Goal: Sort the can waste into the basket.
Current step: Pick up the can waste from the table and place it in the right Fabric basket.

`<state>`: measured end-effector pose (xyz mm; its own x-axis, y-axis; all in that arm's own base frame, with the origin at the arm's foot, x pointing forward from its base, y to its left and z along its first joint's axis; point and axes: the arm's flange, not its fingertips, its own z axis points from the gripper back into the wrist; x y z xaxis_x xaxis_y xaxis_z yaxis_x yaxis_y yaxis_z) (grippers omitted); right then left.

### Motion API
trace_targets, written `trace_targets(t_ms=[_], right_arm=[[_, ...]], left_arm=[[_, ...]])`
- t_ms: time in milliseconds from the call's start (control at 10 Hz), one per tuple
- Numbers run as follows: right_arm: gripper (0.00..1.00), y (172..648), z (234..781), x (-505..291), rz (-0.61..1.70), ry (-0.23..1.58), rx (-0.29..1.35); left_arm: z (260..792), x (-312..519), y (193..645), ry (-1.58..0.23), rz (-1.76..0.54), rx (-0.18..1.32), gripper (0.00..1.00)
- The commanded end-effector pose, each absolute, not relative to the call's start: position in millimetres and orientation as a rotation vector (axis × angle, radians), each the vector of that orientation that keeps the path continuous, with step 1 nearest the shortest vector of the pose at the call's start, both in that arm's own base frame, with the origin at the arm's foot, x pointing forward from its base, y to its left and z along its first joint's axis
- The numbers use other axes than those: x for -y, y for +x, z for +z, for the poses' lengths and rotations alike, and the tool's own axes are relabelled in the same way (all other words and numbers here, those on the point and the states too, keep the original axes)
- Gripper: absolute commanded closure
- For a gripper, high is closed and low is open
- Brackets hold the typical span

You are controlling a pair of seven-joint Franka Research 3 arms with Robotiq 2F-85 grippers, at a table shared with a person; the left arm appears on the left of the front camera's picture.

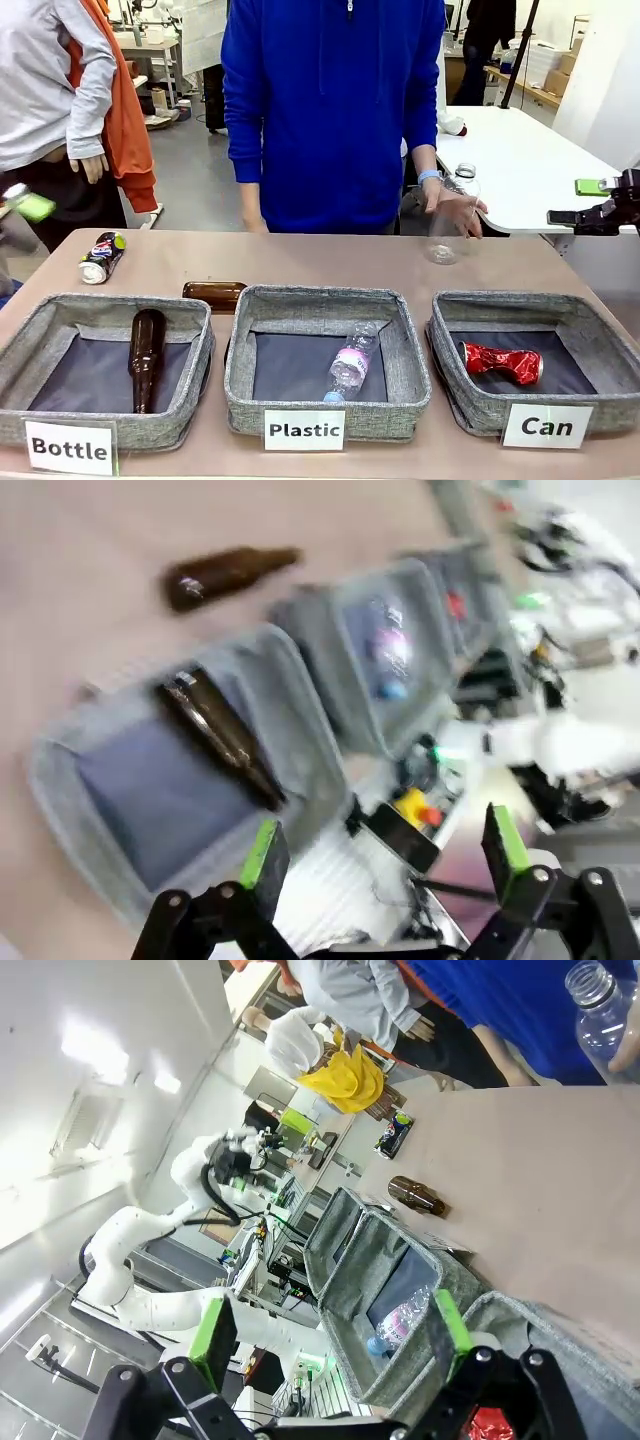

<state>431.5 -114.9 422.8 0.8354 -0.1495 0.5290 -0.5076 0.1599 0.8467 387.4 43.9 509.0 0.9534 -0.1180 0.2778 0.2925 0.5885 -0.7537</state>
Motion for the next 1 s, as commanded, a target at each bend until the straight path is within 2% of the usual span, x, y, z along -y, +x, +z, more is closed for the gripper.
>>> trace_targets(t_ms=[0,200,400,600,700,900], right_arm=[[0.00,429.7,424.3,116.7,0.290,1.404,0.566],[0.00,429.7,424.3,116.7,0.290,1.404,0.566],[0.00,429.7,424.3,116.7,0.290,1.404,0.566],[0.00,429.7,424.3,116.7,0.290,1.404,0.566],[0.00,429.7,424.3,116.7,0.290,1.404,0.566],[0.00,429.7,424.3,116.7,0.290,1.404,0.566]], left_arm=[[497.6,-41.3,459.5,-0.653,-0.073,0.136,0.00],[474.4,-32.1,497.8,-0.287,0.007,0.161,0.00],[469.7,-30.1,505.9,-0.023,-0.047,0.149,0.00],[470.7,-29.3,514.6,-0.002,-0.037,0.260,0.00],[456.1,-37.4,516.5,-0.052,-0.056,0.207,0.00],[456.1,-37.4,516.5,-0.052,-0.056,0.207,0.00]])
